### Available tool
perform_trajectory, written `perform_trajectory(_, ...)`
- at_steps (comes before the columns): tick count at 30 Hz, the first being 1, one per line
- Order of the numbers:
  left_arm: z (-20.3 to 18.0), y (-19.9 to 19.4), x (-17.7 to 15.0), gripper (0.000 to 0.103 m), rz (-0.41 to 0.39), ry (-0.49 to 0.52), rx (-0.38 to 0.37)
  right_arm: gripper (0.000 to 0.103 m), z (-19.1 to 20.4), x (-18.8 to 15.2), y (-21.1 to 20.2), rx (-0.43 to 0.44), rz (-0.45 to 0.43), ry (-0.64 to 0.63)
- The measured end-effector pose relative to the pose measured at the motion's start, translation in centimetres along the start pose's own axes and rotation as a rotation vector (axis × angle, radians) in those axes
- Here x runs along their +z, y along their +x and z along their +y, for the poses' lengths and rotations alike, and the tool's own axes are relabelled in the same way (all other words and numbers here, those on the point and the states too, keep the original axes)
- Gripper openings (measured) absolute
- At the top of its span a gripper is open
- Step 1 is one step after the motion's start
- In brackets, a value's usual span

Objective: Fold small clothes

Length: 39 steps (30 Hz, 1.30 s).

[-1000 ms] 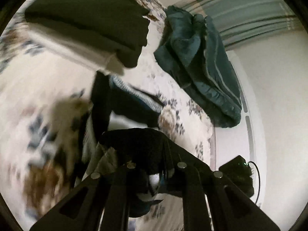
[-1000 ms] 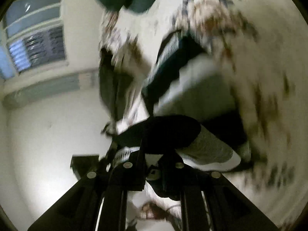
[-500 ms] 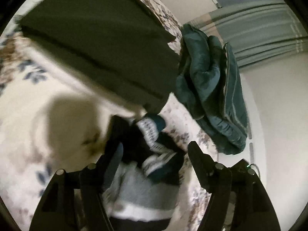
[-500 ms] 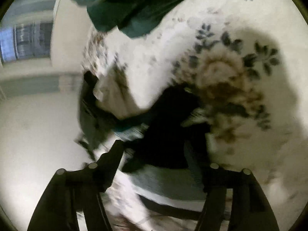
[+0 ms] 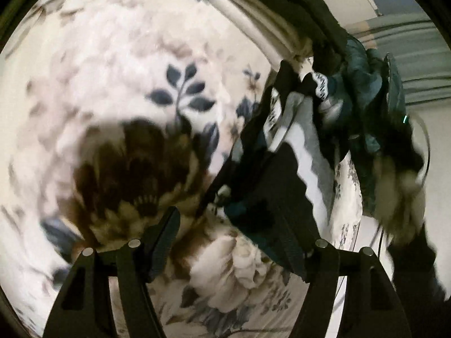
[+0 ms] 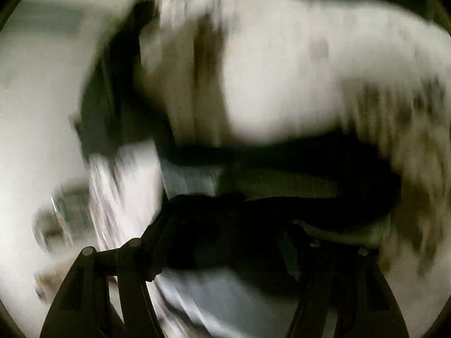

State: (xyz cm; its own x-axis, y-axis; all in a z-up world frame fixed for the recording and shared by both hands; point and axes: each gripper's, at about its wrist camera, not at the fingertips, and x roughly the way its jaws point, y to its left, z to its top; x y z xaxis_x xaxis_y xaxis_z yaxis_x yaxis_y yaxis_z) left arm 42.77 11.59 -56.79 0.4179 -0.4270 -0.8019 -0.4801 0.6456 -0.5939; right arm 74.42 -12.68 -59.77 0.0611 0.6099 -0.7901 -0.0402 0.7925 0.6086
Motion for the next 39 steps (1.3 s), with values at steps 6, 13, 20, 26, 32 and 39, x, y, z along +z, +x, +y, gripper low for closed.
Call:
perform_trajectory(6, 0.9, 1.4, -2.8, 0.068, -0.020, -0.133, -0.091, 0.069, -2.6, 2.4, -4.5, 0.017, -0.020, 0.011)
perform_trajectory(13, 0.2, 6.4, -4.0, 0.068, -0.012, -0.220, -0.326, 0.083, -12.4, 0.1, -4.5, 0.009, 0.143, 0.057)
perform_trajectory(20, -1.0, 10.7, -0.9, 0.068, -0.131, -0.310, -0.417, 0.085, -15.8, 0.6, 3.4, 0.198, 0.323, 0.052)
perform_trajectory(26, -1.8, 8.6, 0.9, 0.032, -0.184, -0.257, -0.410, 0.075, -14.6, 0.0, 5.3, 0.346, 0.254, 0.084)
perform_trajectory(32, -0.9, 4.4, 5.6, 0.031, -0.100, -0.166, -0.375, 0.021, -15.0, -6.7, 3.3, 0.345, 0.180, 0.216)
perform_trajectory(39, -1.6, 2.2, 11.4, 0.058, 0.113, 0.068, -0.235, 0.021, -13.0, -22.4, -2.2, 0.301, 0.141, 0.388)
